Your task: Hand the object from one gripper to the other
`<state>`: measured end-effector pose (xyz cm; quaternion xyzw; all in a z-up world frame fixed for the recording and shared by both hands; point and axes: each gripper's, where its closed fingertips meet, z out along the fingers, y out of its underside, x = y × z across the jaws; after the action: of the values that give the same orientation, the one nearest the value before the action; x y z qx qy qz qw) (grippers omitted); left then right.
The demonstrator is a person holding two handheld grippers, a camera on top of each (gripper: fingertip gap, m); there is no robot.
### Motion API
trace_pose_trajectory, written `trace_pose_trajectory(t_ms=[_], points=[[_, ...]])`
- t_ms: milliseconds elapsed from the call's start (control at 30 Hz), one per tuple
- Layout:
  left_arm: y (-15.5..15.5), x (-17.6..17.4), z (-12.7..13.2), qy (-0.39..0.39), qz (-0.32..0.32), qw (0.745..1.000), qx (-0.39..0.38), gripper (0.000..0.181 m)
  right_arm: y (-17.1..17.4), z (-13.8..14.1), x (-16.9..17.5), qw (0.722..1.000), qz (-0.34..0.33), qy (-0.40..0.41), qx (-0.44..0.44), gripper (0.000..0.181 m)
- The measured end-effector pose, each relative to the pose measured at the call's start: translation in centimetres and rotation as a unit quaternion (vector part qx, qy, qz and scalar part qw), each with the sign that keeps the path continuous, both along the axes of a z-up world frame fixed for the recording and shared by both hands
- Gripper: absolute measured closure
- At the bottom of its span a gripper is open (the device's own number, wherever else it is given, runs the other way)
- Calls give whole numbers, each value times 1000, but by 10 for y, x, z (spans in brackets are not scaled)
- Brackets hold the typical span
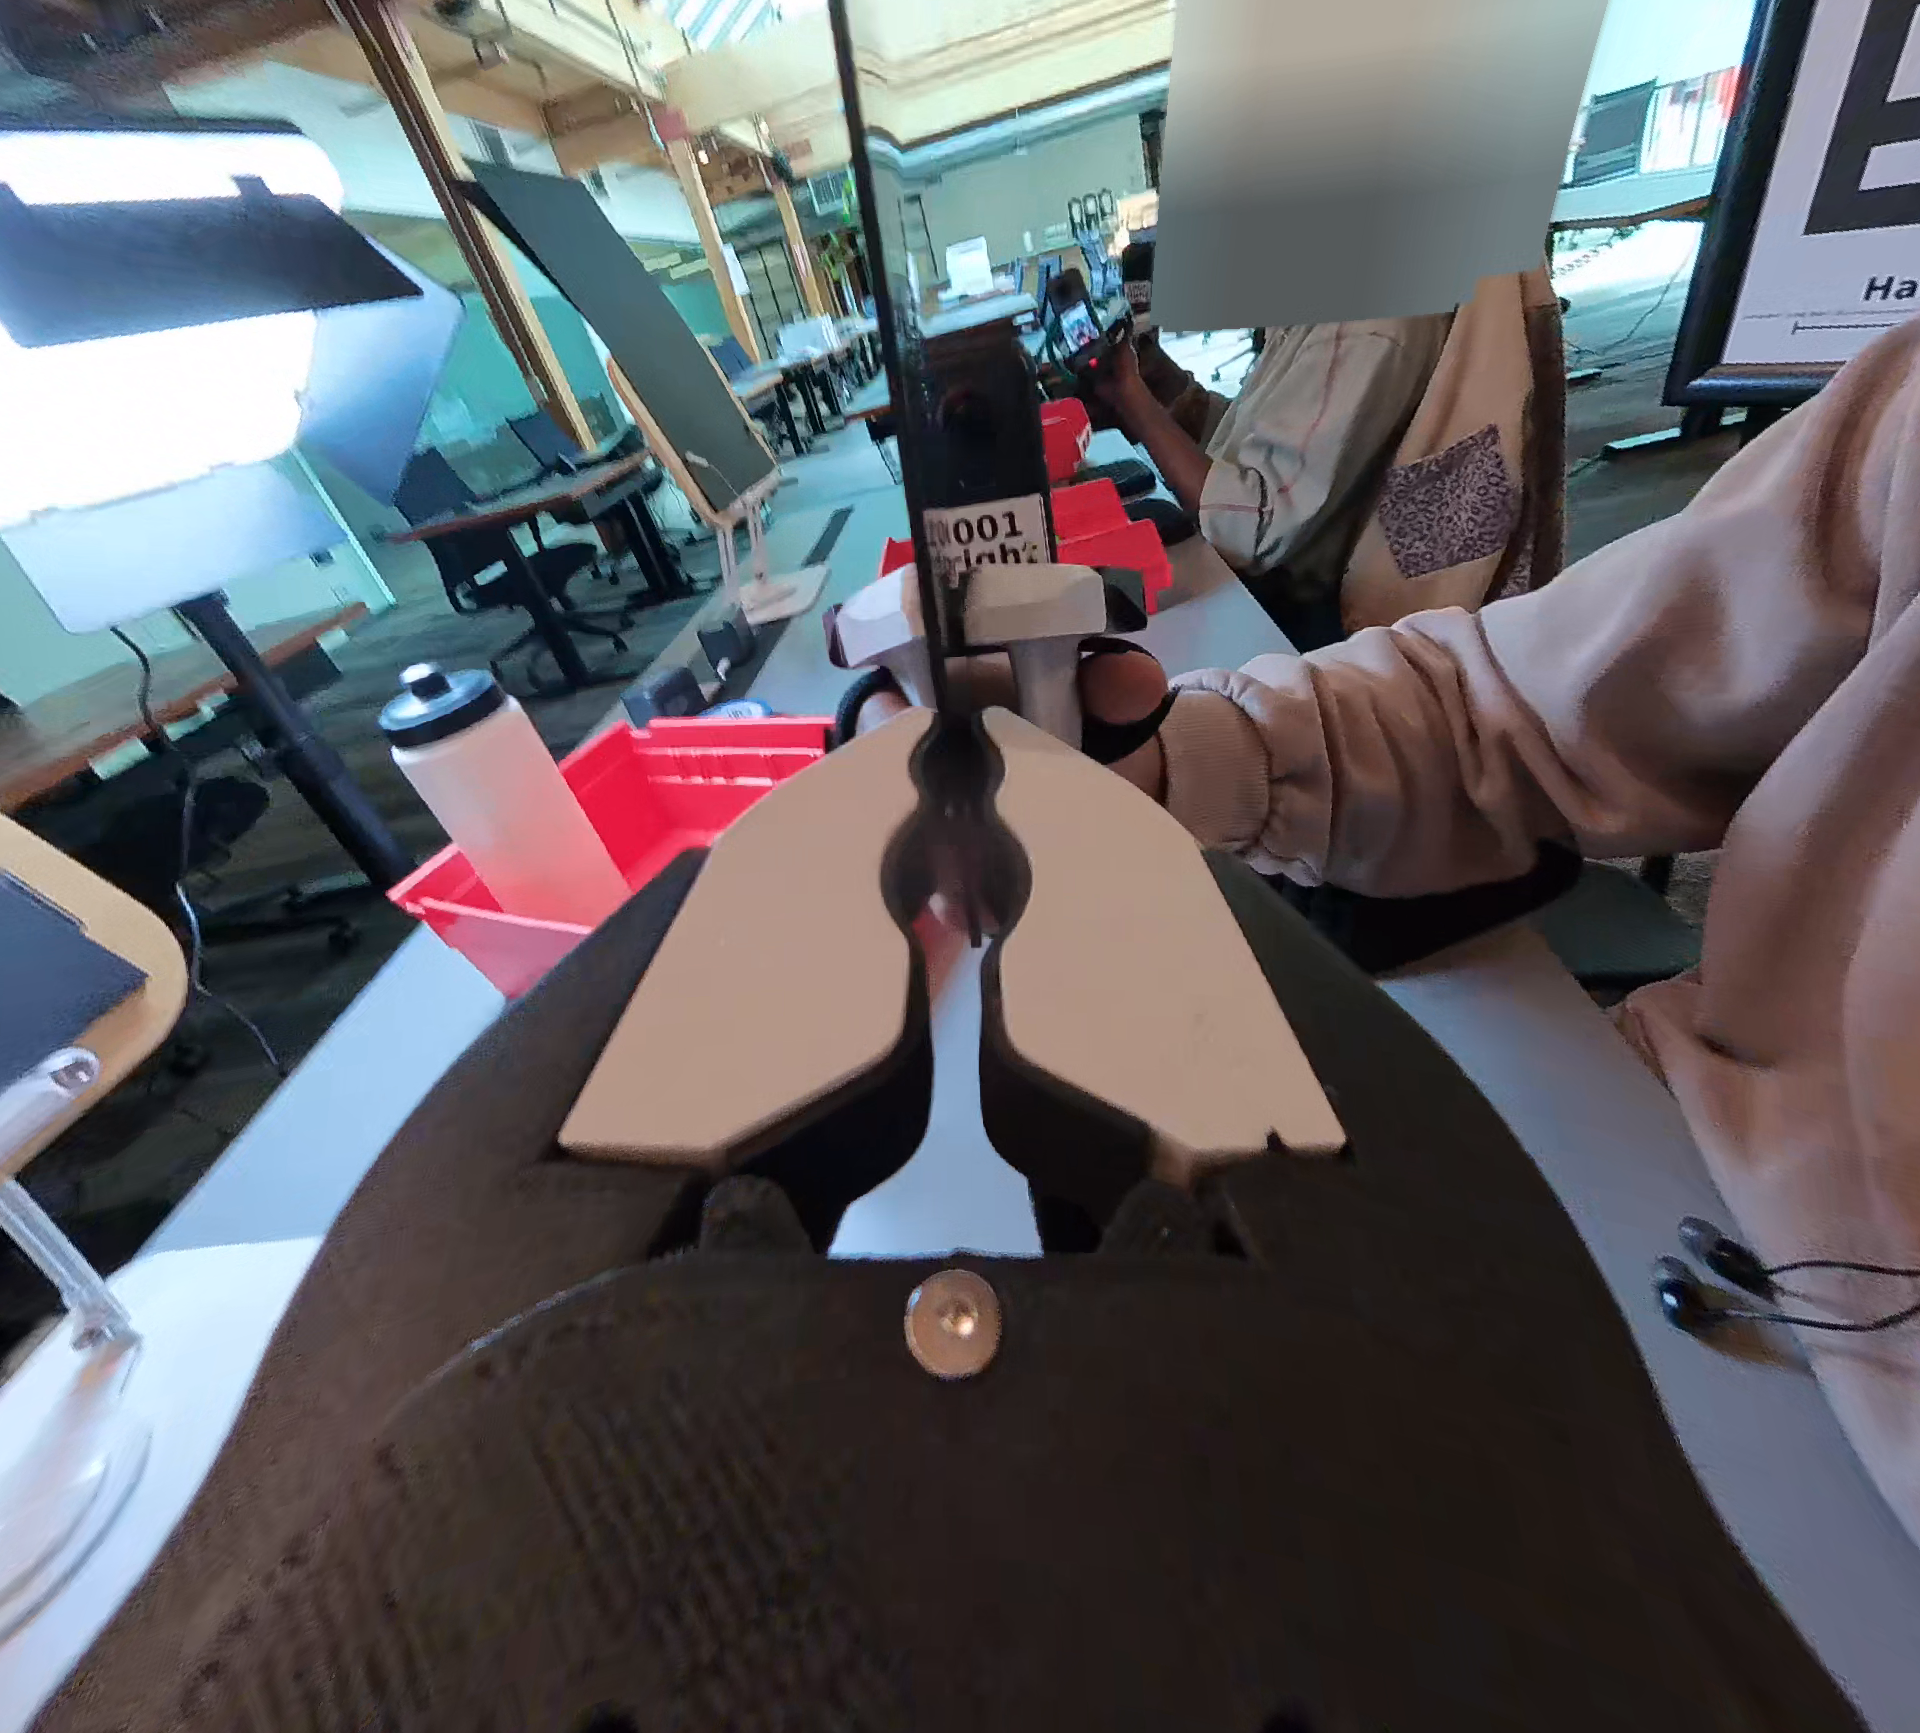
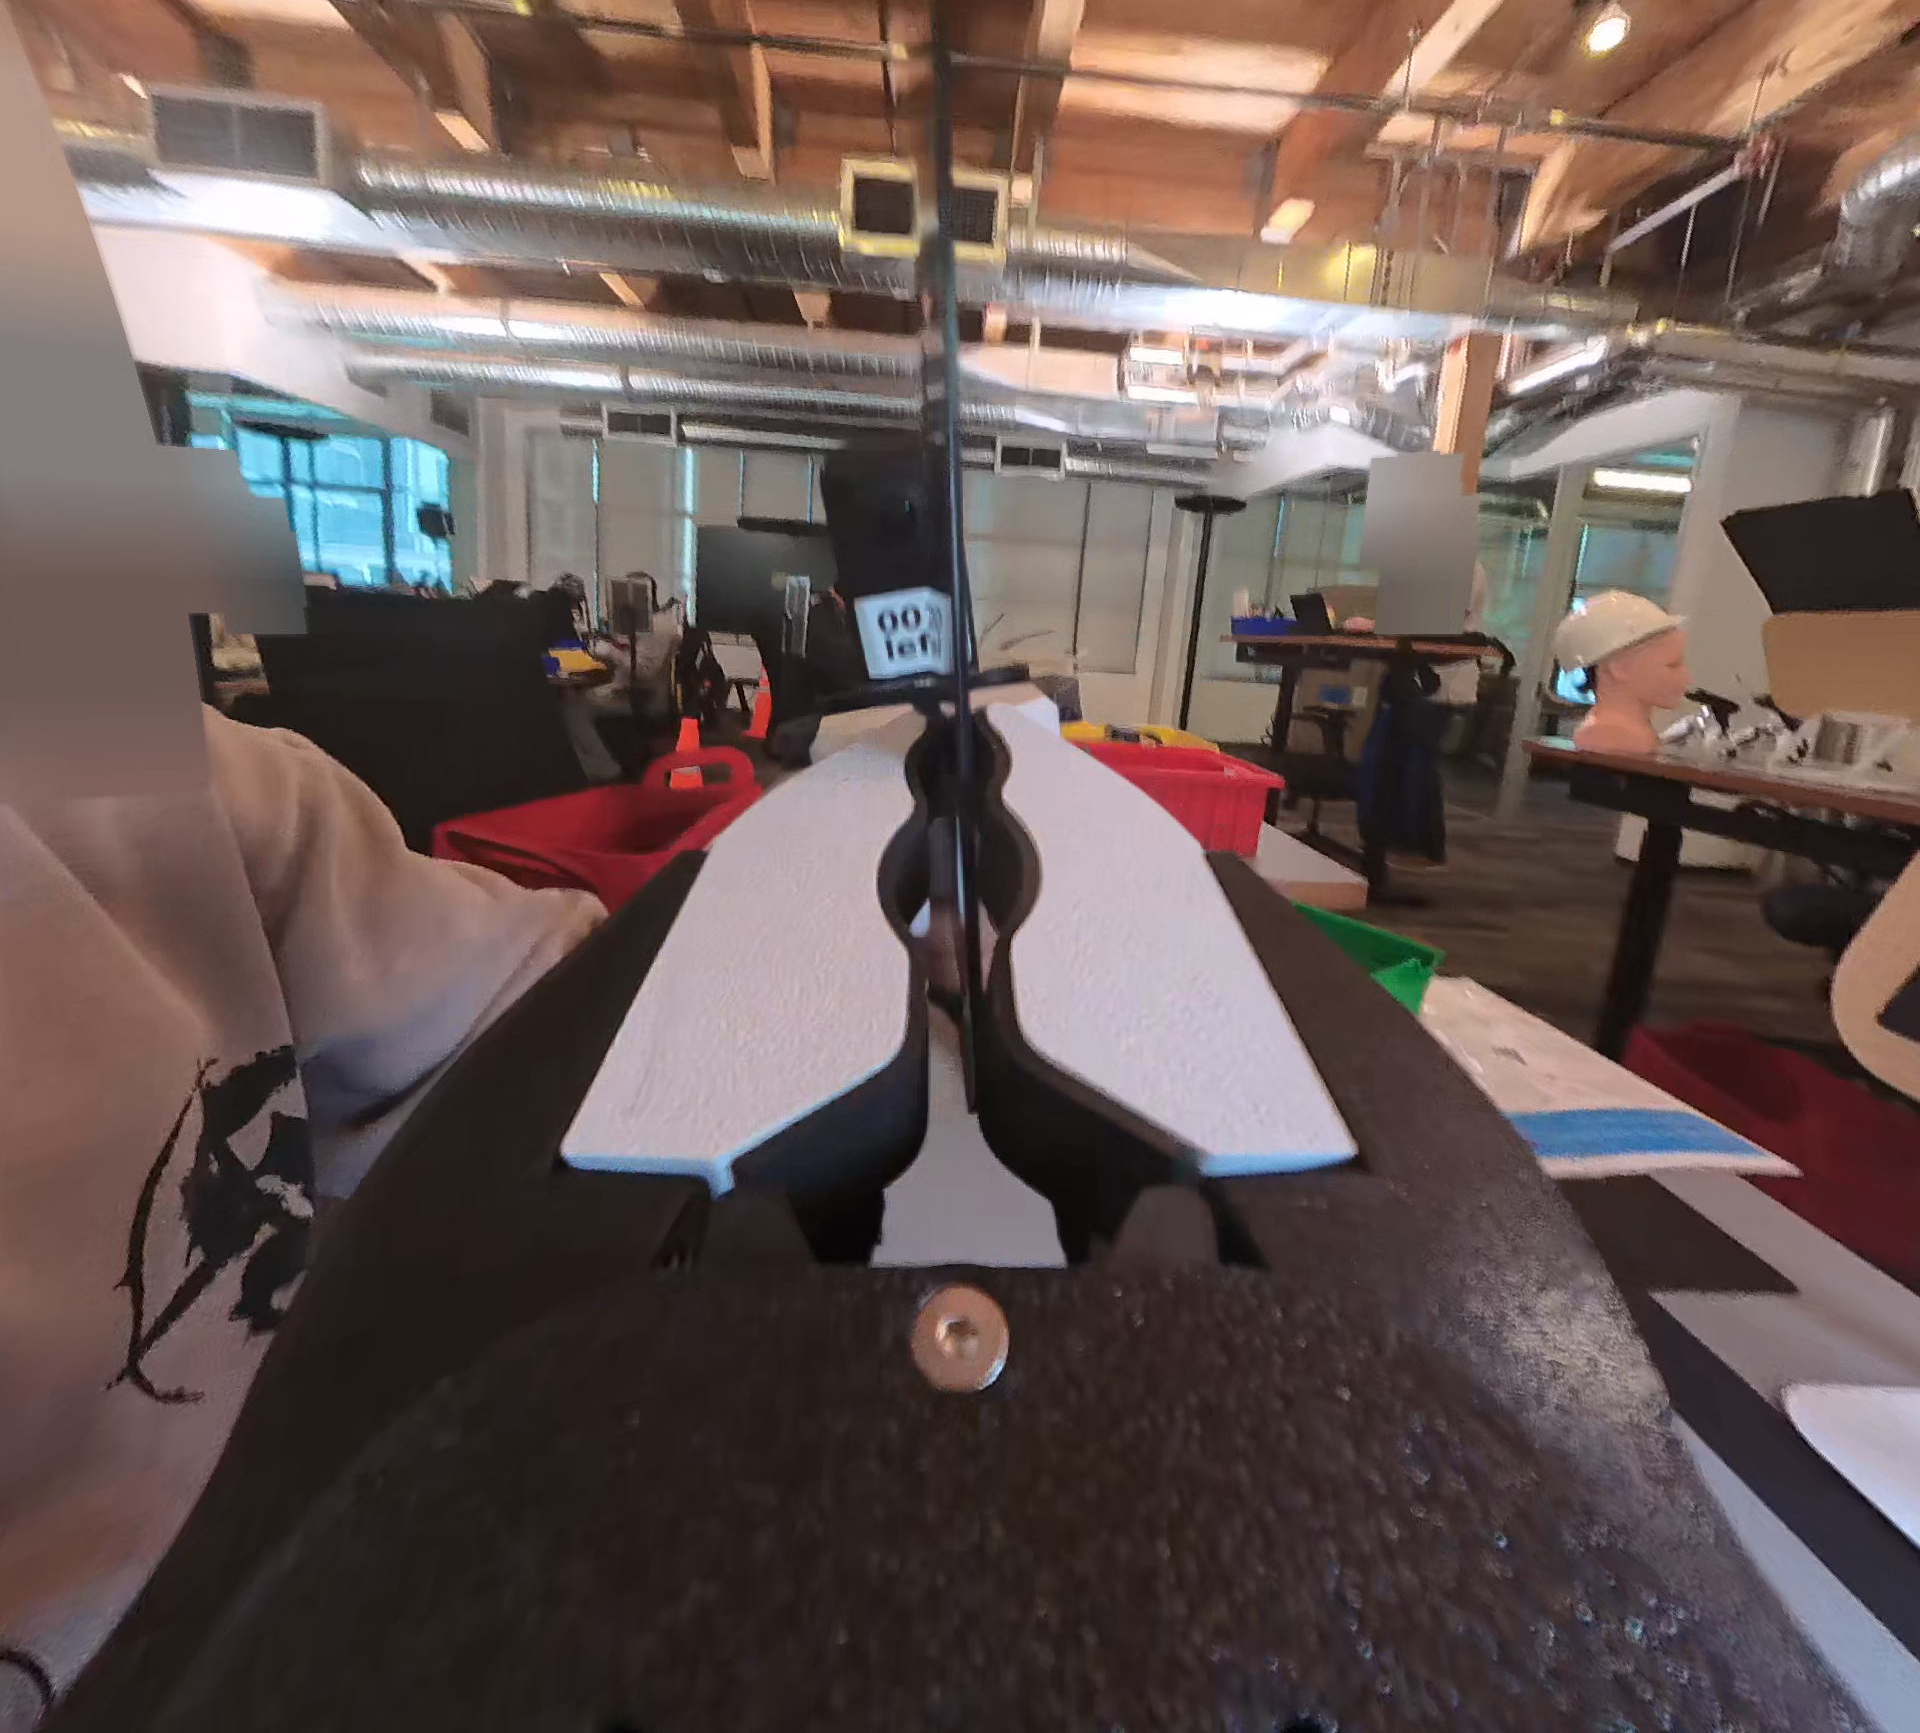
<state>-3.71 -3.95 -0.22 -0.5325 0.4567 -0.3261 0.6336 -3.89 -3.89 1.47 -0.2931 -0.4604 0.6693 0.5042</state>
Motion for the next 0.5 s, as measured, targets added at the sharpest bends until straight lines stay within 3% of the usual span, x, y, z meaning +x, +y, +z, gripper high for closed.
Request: trace_pose_trajectory(t_ms=[233,300,400,500], points=[[4,-24,-26,125,32,988,-78,179,8,4,15,988,-80,-71,113,148],[1,-25,-34,155,28,983,-90,179,4,6,18,985,-87,-65,136,176],[1,-26,-27,134,25,988,-70,178,-1,13,20,992,-52,-35,106,180],[-2,-21,-4,44,6,999,-27,171,4,31,34,998,-9,51,27,179]])
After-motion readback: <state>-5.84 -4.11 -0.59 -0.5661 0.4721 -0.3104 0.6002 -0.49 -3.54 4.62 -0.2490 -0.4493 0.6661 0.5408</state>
